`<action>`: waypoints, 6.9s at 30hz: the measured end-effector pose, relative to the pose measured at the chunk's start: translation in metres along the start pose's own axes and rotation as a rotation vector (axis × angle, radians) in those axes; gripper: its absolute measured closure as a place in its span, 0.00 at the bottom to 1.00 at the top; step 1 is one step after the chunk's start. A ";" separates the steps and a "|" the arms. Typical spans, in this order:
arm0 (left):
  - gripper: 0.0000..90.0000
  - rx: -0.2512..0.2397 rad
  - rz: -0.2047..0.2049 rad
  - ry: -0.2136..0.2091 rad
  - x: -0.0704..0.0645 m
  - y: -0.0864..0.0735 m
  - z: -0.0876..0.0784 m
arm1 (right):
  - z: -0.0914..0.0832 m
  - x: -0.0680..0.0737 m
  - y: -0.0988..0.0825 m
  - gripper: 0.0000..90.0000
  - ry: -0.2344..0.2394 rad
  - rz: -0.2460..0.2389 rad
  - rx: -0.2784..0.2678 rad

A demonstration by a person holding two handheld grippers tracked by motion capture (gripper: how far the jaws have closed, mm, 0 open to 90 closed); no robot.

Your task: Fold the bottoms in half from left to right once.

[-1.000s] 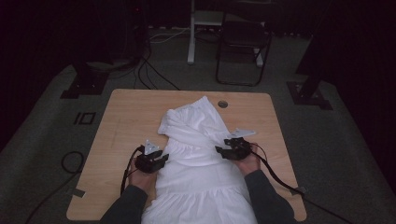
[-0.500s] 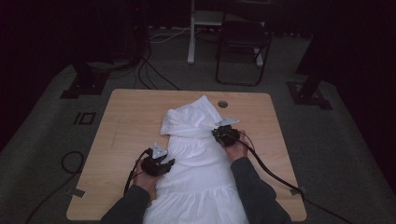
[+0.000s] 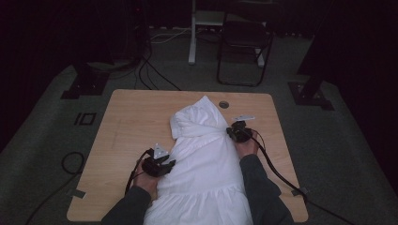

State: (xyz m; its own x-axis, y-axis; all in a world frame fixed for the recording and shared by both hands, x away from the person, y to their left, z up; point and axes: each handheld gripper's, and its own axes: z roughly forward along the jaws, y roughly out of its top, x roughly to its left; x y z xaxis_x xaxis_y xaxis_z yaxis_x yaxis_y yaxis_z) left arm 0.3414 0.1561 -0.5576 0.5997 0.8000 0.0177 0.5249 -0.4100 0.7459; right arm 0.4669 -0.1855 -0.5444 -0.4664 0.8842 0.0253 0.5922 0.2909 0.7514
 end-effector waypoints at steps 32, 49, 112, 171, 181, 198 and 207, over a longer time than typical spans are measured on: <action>0.86 0.088 0.021 -0.041 -0.016 -0.013 -0.022 | -0.055 0.065 -0.082 0.93 0.167 -0.054 -0.011; 0.37 -0.106 -0.138 0.025 0.028 -0.009 -0.039 | -0.056 0.067 -0.084 0.93 0.184 -0.043 -0.022; 0.63 -0.059 0.053 0.012 -0.005 0.109 0.030 | -0.030 0.069 0.039 0.94 0.254 -0.138 -0.124; 0.82 0.061 0.028 0.034 0.009 0.086 0.086 | 0.004 -0.028 -0.009 0.88 -0.072 0.161 0.047; 0.98 0.050 -0.012 0.030 0.007 0.047 0.048 | -0.007 0.004 -0.026 0.93 -0.018 0.090 0.021; 0.98 0.029 -0.050 0.017 -0.005 -0.006 -0.004 | -0.028 0.052 -0.056 0.93 0.102 0.016 -0.022; 0.54 -0.016 -0.128 -0.015 0.020 0.022 -0.021 | -0.028 0.051 -0.056 0.93 0.107 0.015 -0.028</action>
State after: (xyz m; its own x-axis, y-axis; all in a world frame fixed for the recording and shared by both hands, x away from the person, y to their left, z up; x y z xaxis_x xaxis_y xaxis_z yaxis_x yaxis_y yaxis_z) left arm 0.3518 0.1721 -0.5272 0.5372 0.8388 -0.0878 0.5881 -0.2979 0.7520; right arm 0.3911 -0.1667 -0.5668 -0.5258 0.8439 0.1063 0.5821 0.2659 0.7684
